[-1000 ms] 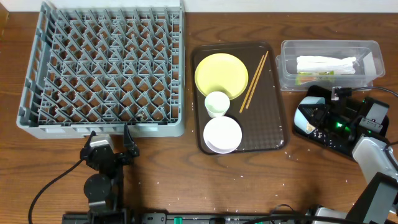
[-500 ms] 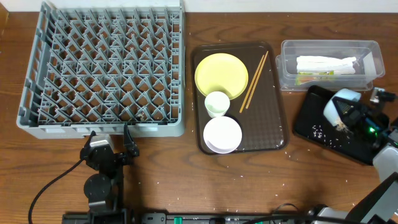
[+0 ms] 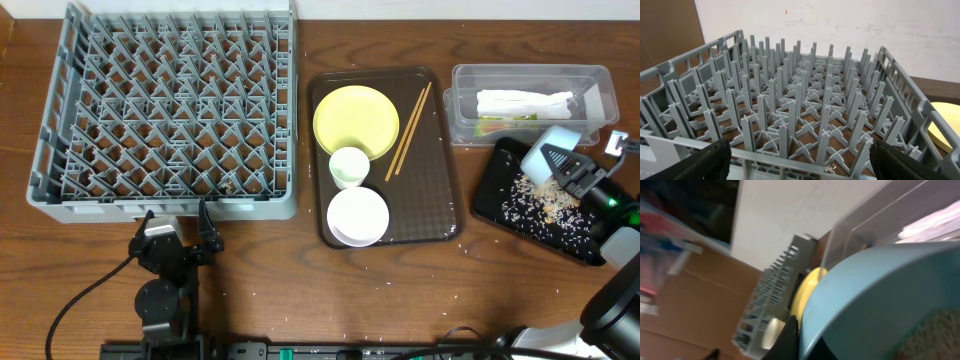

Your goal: Sort waste into correct bins and load items into the dishwasher

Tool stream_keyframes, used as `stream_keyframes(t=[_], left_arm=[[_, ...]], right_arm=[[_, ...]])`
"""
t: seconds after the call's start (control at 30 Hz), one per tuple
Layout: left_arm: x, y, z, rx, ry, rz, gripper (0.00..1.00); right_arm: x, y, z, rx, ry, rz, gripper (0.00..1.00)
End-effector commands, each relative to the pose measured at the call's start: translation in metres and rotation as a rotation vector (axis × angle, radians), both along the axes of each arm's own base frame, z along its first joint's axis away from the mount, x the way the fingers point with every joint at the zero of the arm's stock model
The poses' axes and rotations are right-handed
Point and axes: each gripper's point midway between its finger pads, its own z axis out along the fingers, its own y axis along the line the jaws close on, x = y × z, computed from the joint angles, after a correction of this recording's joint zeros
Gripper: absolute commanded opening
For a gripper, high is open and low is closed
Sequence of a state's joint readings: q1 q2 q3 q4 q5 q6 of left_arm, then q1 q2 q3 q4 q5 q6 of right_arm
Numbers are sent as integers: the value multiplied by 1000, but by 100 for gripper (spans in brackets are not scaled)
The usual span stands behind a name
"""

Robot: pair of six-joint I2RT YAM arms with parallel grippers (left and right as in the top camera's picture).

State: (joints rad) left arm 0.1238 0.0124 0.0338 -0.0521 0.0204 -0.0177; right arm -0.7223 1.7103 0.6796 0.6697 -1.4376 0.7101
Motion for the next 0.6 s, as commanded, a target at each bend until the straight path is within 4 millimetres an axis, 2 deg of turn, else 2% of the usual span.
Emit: stream_keyframes(t=[0.0,0.17,0.57], left_arm=[[0,2,-19,11,49,9,90],[0,2,-19,11,49,9,90],[0,2,-19,11,49,9,90]], right_arm=[[-2,1,17,213,157,33,1],[6,-7,40,327,219,-17,1],[7,-8,39,456,328,-36,1]])
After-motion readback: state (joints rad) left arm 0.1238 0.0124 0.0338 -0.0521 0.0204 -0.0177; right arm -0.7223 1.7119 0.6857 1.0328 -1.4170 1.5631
